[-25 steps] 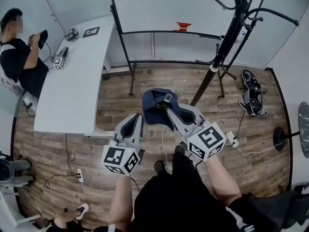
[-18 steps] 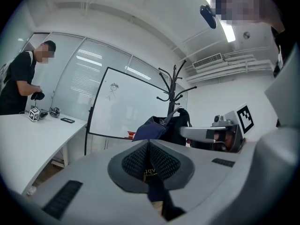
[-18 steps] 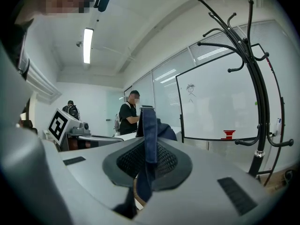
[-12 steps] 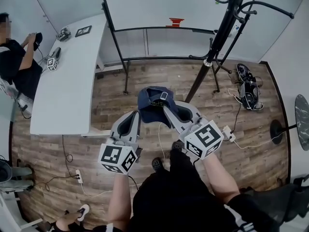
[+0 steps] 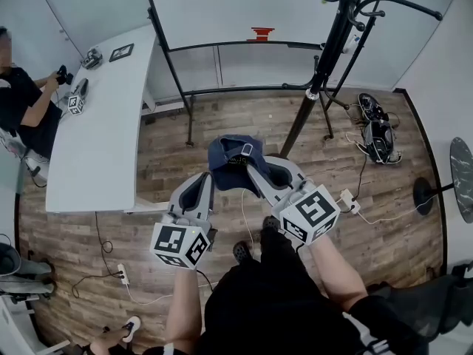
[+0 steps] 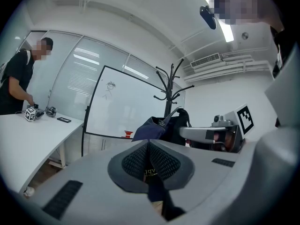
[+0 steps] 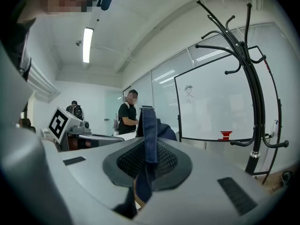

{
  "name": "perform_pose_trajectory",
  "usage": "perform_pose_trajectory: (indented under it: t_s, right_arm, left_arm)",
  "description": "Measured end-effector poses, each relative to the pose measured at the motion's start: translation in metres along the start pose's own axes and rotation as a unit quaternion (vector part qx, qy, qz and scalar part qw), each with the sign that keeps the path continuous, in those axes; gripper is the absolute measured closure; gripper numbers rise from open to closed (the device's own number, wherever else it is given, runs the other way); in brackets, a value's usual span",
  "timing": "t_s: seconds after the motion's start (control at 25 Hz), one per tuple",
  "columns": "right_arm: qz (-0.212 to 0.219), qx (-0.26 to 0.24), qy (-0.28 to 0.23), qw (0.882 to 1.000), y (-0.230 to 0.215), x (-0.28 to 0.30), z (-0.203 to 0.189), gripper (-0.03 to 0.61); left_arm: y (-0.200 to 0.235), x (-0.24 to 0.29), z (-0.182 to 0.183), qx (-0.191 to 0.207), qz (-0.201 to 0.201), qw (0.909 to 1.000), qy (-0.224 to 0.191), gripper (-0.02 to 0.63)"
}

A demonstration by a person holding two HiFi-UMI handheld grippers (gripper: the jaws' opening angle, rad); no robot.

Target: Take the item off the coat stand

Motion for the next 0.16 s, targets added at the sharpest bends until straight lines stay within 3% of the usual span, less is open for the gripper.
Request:
perform_pose_trajectory:
  t_s: [0.16]
  right_arm:
    - [0.0,-0.006,0.003,1.0,0.0015,-0.0009,0.0016,0.531]
  left_arm:
    - [-0.0011,-0.001,-0.0003,0.0,-0.002,1.0,0.001,0.594]
Point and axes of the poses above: the fingertips, and each gripper's own axes: x forward along the fingers, y to its left, z out of its top, the point moved 6 cm from there along -x, backward along the fingers, and after that the axes turned 12 degrees about z, right-handed, at the moved point
